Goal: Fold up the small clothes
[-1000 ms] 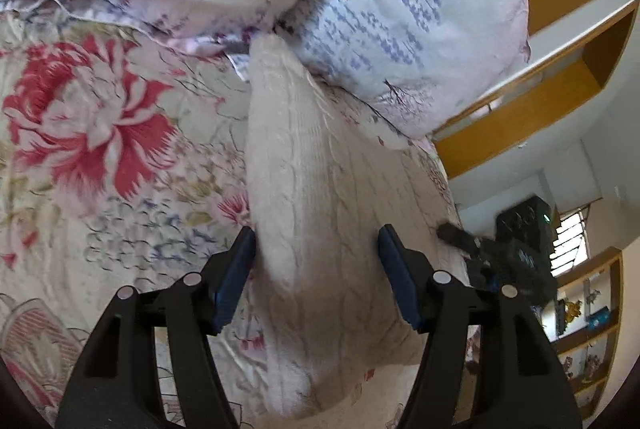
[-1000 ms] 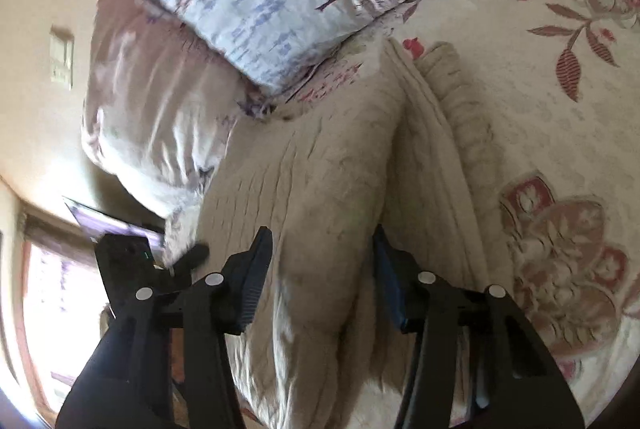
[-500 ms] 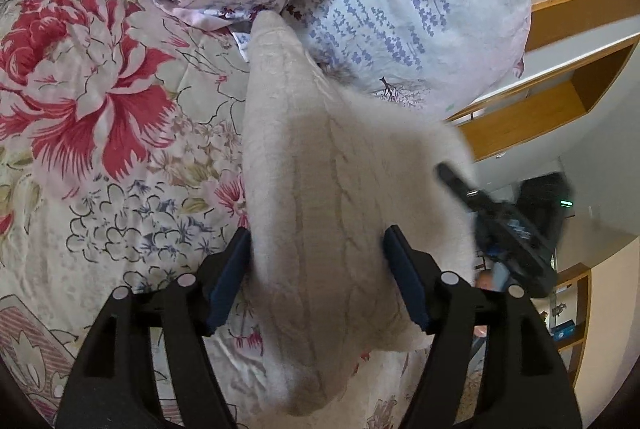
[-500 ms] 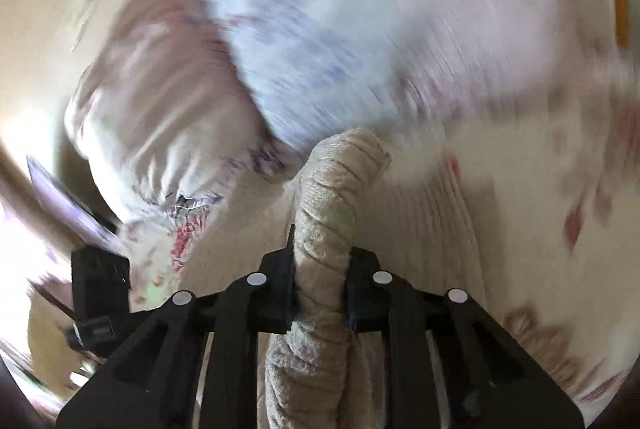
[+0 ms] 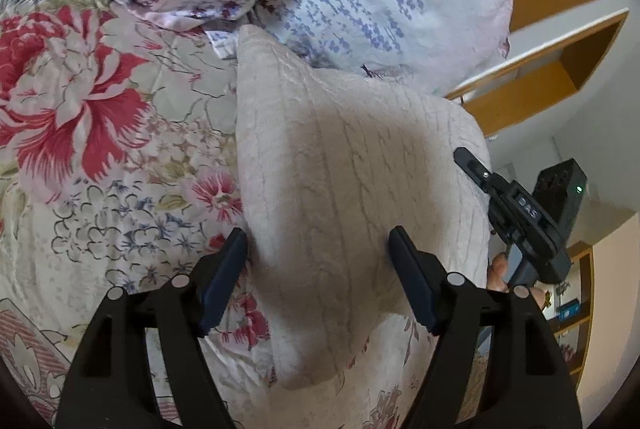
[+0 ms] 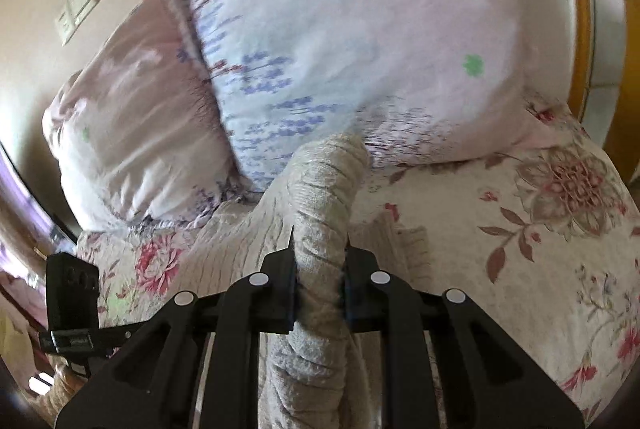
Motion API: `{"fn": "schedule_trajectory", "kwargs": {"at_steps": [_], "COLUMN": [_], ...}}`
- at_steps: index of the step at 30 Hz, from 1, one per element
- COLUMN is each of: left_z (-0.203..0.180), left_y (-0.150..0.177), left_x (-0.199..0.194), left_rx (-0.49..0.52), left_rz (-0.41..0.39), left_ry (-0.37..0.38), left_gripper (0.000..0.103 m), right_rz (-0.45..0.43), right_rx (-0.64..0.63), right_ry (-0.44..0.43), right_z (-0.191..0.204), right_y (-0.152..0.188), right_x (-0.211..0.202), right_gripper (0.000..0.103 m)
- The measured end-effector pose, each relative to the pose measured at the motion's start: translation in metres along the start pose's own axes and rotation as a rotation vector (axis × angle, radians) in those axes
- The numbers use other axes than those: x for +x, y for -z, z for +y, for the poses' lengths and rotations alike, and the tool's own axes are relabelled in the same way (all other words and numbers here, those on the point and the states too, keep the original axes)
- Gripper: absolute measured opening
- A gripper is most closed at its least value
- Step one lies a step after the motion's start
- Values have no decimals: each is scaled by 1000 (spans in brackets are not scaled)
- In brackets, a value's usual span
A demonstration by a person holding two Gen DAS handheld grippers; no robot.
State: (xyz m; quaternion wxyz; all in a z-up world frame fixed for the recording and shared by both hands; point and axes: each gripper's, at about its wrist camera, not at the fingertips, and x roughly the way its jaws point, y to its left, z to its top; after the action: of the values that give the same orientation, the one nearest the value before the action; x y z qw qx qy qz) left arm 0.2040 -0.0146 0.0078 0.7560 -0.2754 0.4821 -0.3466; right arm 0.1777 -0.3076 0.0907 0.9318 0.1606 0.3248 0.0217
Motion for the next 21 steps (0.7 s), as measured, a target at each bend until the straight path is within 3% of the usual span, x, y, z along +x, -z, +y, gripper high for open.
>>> {"fn": "schedule_trajectory", "kwargs": {"at_steps": [5, 10, 14, 17, 21], "left_z": [-5, -6, -8, -10, -11], "left_y": [2, 3, 3, 3, 0], "left_x": [7, 10, 14, 15, 14], "left_rx": [33, 52, 71, 87, 67], "left_rz": [20, 24, 28, 26, 30], "left_ry": [-9, -19, -28, -39, -58], "left_gripper": [73, 73, 73, 74, 75], "right_rz": [69, 43, 101, 162, 124], "right_rx": [99, 106, 123, 180, 236], "right_ry": [29, -6, 62, 69, 46], "right_z": [-30, -34, -49, -63, -71], "right_y": [11, 11, 17, 25, 27], "right_x": [18, 15, 34, 48, 21], "right_gripper": [17, 17, 18, 32, 45]}}
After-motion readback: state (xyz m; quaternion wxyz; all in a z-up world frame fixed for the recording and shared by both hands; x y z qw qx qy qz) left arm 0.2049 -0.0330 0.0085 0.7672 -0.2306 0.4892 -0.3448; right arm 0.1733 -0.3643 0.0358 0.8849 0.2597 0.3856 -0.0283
